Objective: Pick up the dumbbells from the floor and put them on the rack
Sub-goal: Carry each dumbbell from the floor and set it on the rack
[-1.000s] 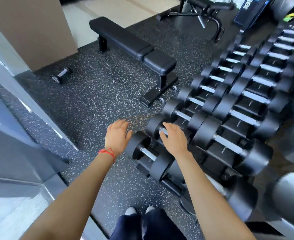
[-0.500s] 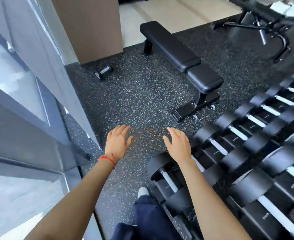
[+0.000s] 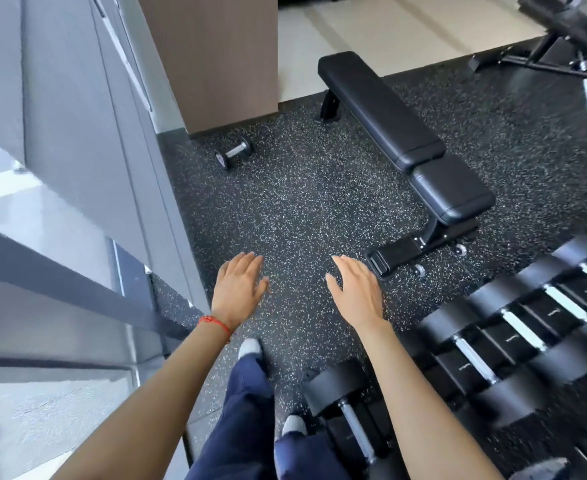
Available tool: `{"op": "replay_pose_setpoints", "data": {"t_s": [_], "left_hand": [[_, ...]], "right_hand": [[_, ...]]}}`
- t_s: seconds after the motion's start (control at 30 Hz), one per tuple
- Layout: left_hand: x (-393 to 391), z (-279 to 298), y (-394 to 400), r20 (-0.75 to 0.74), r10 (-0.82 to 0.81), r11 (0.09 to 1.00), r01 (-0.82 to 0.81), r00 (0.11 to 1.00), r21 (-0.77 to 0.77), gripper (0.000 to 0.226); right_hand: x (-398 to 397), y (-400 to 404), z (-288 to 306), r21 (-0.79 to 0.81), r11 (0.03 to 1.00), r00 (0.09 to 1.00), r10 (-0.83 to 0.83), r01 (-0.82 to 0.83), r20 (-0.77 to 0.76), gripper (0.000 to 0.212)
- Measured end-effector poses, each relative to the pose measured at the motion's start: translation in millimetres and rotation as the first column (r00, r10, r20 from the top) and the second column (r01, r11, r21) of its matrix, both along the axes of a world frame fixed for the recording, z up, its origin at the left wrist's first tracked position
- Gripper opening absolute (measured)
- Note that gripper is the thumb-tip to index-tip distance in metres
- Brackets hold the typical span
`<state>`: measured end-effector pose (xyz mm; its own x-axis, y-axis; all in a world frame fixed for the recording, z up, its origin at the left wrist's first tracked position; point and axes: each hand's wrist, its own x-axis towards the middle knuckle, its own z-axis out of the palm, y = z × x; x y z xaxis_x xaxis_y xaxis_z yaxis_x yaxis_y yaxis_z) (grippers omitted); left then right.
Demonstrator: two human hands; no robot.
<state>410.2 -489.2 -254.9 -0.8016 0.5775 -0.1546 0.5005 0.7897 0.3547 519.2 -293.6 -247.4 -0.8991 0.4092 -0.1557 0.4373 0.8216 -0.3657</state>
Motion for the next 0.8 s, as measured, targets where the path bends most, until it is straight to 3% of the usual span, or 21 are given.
{"op": "replay_pose_setpoints", "data": {"t_s": [0.4,0.8], "left_hand": [[-162.7,-3.6,29.1,-0.047,-0.092,0.996,0.092,0.995,0.004,0.048],[-275.4,-11.7,67.9,-0.081,0.066,0.998,-0.066,0.995,0.008,0.044]], "right_hand": [[-163.5,25.9,-4.0,0.013,0.999,0.999,-0.035,0.035,0.000,0.050],[-300.0,82.0,-7.9,-0.020,0.997,0.997,0.068,-0.069,-0.027,0.049]]}}
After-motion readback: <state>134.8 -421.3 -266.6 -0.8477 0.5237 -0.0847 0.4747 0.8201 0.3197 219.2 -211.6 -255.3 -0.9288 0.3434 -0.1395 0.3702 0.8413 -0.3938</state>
